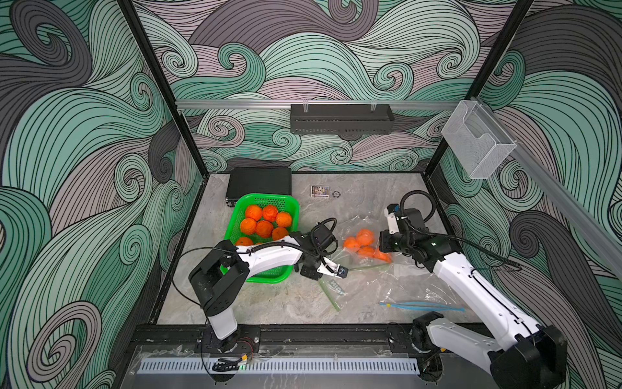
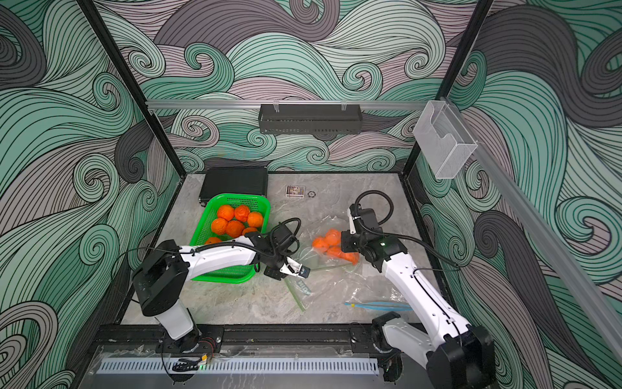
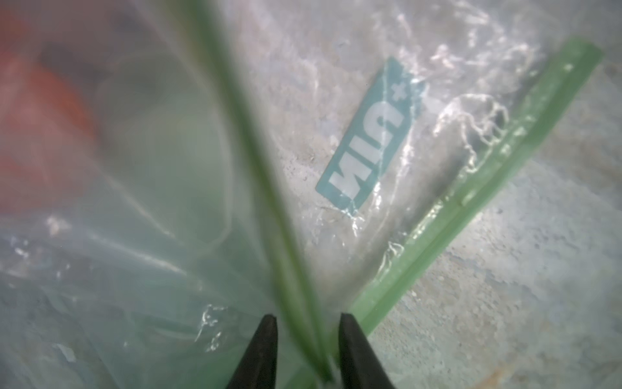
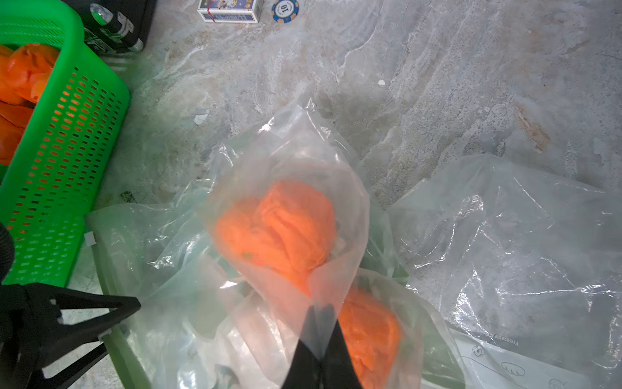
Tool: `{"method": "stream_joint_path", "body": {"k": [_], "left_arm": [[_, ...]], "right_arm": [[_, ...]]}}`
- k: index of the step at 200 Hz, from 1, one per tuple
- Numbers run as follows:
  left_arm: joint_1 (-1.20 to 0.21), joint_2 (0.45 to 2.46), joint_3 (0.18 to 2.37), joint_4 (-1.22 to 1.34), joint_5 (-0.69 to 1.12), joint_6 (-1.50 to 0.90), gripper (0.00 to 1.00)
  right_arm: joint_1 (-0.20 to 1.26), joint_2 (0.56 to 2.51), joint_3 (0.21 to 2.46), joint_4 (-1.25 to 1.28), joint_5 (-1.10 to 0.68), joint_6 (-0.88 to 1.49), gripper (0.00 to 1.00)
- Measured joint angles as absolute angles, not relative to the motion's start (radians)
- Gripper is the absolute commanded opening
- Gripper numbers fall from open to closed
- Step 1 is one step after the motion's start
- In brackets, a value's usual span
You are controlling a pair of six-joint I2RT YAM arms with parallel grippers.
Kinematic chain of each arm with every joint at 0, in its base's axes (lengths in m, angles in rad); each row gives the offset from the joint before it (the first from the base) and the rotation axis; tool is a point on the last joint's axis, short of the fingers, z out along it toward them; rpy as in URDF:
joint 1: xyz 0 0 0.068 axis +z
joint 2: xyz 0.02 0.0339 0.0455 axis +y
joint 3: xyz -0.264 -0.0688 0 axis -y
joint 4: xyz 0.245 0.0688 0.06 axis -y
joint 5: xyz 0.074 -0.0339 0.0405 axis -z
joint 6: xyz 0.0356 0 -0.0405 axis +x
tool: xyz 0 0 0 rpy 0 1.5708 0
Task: Open the zip-top bag and take out the orange
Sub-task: Open the zipper of the food storage bag at the center of the board.
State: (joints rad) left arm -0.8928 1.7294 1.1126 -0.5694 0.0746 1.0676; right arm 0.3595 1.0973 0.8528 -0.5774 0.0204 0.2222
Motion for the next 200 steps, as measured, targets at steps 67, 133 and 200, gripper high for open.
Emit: {"method": "stream_joint_path", "body": {"k": [67, 133, 200], "left_arm": [[-0.937, 1.477, 1.110, -0.578, 0.077, 1.010, 0.77], [-1.173, 1.575, 1.106, -0.348, 0.110, 0.938, 0.78], [-1.290, 1.711, 1.043, -0.135, -0.157, 0.839, 0.34]], "right_arm": [[0.353, 1.133, 0.779, -0.514, 0.013, 0.265, 0.00], [0.332, 1.125, 0.771, -0.497, -0.024, 0.273, 0.00], [0.325, 1.124, 0.771, -0.495, -0.042, 0.274, 0.00]]}}
